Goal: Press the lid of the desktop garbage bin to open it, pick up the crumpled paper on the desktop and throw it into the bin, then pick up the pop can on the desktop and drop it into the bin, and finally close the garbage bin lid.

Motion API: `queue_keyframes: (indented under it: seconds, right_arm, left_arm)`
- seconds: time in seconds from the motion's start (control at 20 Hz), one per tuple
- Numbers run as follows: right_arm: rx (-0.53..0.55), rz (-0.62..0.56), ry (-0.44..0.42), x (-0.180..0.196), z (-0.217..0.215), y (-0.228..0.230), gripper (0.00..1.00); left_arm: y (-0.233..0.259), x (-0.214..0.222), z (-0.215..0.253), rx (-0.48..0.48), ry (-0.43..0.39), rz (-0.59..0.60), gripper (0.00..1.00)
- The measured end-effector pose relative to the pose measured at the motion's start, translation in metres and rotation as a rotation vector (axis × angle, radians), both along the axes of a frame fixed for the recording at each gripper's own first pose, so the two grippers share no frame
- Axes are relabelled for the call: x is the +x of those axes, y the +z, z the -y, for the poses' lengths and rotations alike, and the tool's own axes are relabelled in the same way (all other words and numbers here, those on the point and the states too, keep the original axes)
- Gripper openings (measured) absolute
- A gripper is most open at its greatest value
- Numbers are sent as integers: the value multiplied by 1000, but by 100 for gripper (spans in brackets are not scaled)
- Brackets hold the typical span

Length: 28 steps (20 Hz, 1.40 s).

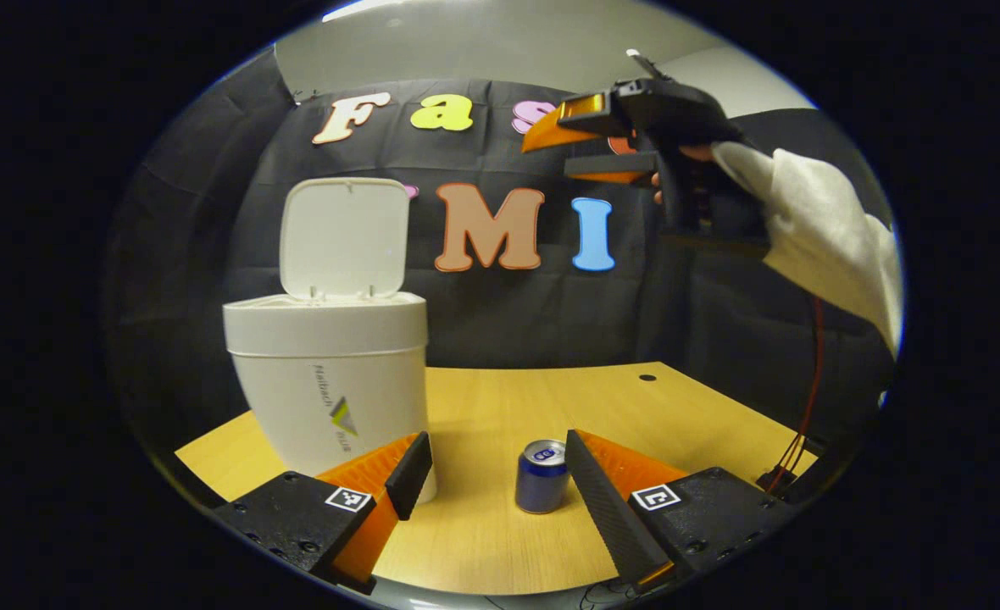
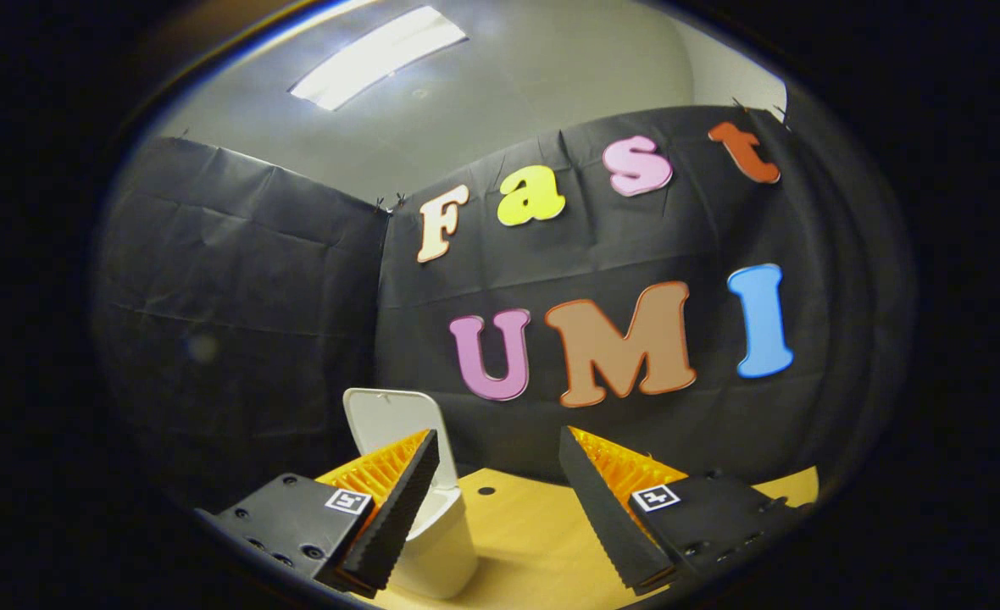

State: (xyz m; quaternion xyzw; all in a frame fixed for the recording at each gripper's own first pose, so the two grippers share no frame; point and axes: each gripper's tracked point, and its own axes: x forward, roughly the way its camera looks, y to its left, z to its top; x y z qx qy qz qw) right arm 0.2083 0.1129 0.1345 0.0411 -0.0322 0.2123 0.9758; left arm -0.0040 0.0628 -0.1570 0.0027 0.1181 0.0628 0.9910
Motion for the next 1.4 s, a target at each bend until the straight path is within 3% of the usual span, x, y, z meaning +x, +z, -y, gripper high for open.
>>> queue_keyframes:
  seconds: [0.4,0.75,1.05,1.2,1.4]
  right_arm:
    - [18,-27,-204,-53,100,-27,95]
    - [41,-87,-303,-75,155,-52,95]
    - [55,-127,-325,-77,172,-66,95]
    - [54,-141,-319,-74,174,-71,95]
    - [49,-150,-311,-70,174,-75,95]
  left_arm:
    - [-80,53,21,-29,-94,-94,95]
    - [-131,82,30,-23,-111,-177,96]
    - [-147,99,29,-20,-83,-212,96]
    - [-150,102,26,-6,-78,-219,80]
    - [-140,101,29,-13,-86,-217,78]
